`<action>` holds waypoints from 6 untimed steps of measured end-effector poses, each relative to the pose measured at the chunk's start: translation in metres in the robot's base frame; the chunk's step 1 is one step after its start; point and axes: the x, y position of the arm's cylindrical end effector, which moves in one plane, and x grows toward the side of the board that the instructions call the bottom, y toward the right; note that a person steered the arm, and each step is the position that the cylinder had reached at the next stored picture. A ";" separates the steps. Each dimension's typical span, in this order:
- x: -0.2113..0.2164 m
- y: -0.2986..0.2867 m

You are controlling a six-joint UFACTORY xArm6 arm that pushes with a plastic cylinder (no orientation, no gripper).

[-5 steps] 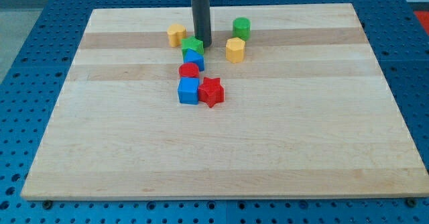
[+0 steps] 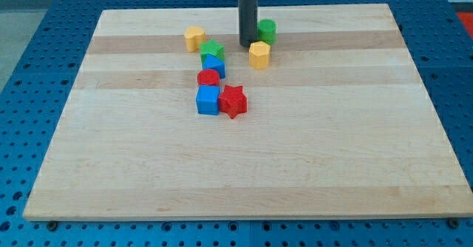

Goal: Slide yellow hexagon to the center

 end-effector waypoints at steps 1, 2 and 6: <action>0.010 0.016; 0.016 0.024; 0.027 0.038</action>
